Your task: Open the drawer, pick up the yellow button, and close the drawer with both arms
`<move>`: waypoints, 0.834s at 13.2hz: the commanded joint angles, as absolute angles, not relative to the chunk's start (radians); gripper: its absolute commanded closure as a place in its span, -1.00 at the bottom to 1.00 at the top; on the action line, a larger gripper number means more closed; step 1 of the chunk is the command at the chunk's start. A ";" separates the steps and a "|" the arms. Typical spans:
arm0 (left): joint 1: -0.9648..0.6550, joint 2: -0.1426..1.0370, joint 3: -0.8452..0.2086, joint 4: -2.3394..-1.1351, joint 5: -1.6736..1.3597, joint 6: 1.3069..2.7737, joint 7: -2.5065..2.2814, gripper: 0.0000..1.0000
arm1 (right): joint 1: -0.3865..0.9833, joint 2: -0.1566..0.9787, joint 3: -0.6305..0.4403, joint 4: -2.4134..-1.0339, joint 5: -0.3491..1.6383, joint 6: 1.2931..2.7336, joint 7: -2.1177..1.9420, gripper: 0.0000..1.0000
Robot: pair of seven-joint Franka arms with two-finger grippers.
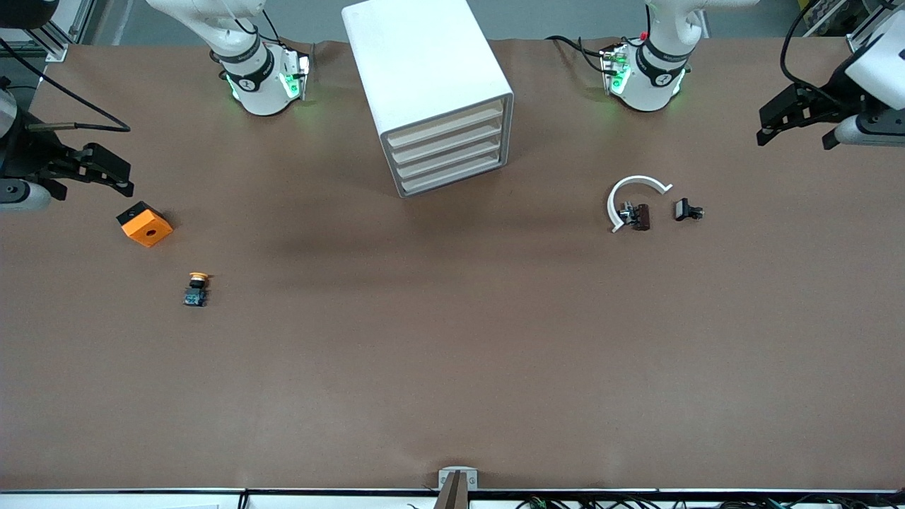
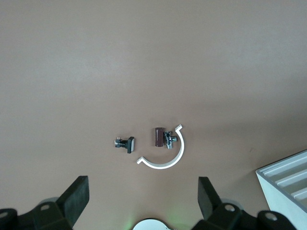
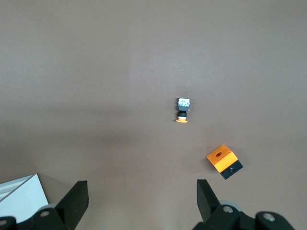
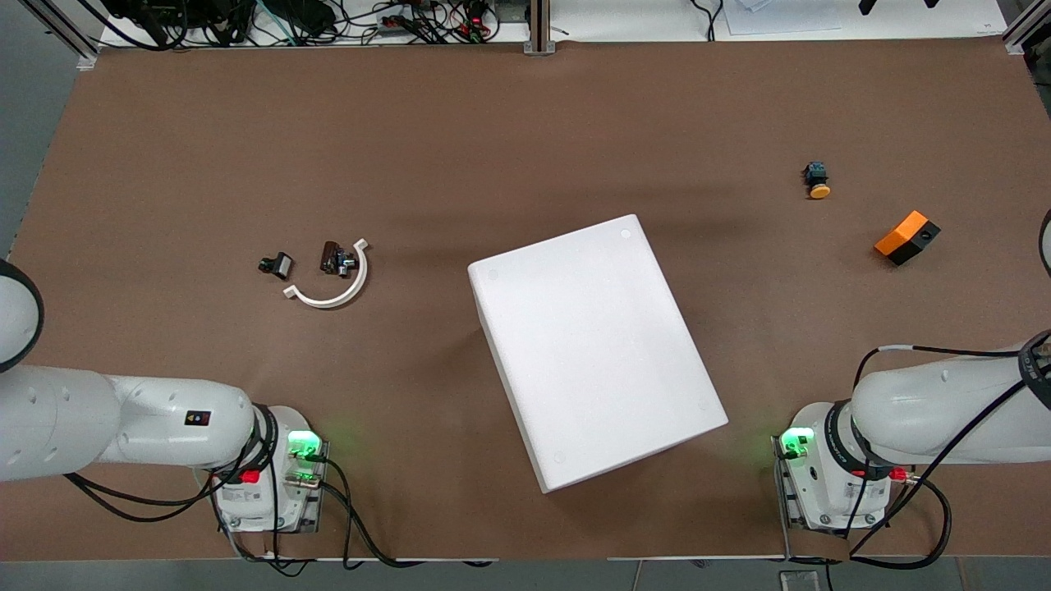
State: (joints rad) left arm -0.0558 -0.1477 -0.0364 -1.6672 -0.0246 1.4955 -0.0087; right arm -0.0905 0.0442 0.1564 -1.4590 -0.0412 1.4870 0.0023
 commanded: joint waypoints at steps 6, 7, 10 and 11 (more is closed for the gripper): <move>0.037 -0.137 -0.147 -1.684 -0.037 1.531 0.009 -1.00 | -0.098 0.054 0.166 -1.413 -0.022 1.476 0.002 -1.00; 0.037 -0.135 -0.147 -1.684 -0.037 1.531 0.009 -1.00 | -0.098 0.055 0.166 -1.413 -0.020 1.477 0.002 -1.00; 0.055 -0.135 -0.150 -1.684 -0.037 1.531 0.011 -1.00 | -0.092 0.057 0.169 -1.413 -0.020 1.480 0.002 -1.00; 0.055 -0.135 -0.149 -1.683 -0.035 1.531 0.011 -1.00 | -0.092 0.057 0.169 -1.413 -0.020 1.480 0.002 -1.00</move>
